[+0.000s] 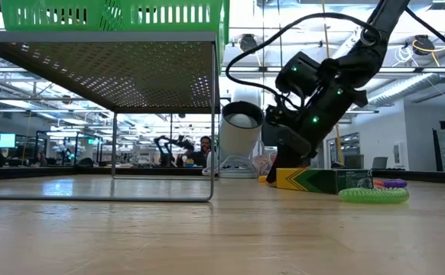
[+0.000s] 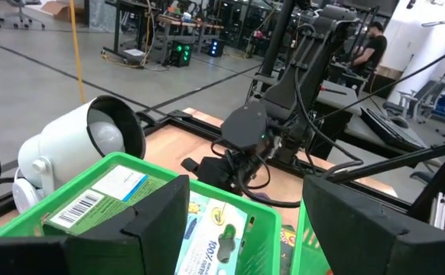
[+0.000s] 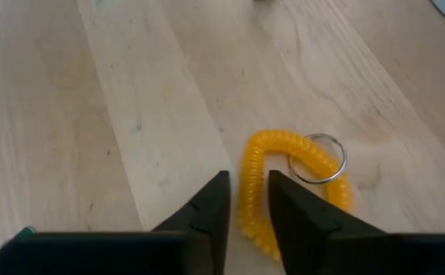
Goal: Pick & Place Office Desk Supplies
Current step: Put the yellow spring keychain into the bottom right basket on the shelf
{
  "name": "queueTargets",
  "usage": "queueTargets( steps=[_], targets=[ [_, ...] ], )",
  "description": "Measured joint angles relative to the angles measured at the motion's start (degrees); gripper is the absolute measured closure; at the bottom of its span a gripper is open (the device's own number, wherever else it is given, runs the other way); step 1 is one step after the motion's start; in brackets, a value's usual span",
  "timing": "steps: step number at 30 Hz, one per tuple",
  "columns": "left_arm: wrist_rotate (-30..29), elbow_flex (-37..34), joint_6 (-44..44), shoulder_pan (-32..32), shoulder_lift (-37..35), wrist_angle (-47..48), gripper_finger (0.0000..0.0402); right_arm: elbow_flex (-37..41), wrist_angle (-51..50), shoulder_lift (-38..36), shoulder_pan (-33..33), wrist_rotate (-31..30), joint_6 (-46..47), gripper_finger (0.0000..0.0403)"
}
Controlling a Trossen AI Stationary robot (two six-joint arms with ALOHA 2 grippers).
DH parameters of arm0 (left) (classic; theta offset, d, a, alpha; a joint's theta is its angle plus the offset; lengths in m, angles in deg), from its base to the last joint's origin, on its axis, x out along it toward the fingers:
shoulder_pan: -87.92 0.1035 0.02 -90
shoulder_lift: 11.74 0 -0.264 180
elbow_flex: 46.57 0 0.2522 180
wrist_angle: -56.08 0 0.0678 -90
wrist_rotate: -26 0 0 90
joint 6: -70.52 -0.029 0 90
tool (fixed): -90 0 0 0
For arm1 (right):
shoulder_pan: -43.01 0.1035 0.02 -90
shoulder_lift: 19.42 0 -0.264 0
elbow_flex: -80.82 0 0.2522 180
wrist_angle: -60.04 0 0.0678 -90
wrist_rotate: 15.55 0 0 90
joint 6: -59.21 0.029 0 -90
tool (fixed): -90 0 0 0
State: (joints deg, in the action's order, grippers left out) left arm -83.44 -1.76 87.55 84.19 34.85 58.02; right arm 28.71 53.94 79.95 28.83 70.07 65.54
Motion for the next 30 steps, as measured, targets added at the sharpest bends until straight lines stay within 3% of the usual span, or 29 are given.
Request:
queueTargets(
  steps=[7, 13, 26, 30],
  targets=[
    [0.0, 0.0, 0.07, 0.0, 0.0, -0.38, 0.0142, 0.09, -0.01, 0.07, 0.02, 0.0, -0.86, 0.0387],
    [-0.02, 0.0, 1.81, -0.02, 0.14, -0.46, 0.0136, 0.26, 3.51, -1.89, 0.24, 2.35, -2.41, 0.0383],
    [2.75, -0.04, 3.5, -0.15, 6.06, -9.43, 0.0141, 0.59, 7.67, -26.8, 7.73, 3.21, -7.79, 0.0391],
    [5.15, -0.02, 1.78, -0.15, 8.67, -13.03, 0.0141, 0.48, 10.87, -31.08, 10.99, 3.21, -9.42, 0.0391]
  ],
)
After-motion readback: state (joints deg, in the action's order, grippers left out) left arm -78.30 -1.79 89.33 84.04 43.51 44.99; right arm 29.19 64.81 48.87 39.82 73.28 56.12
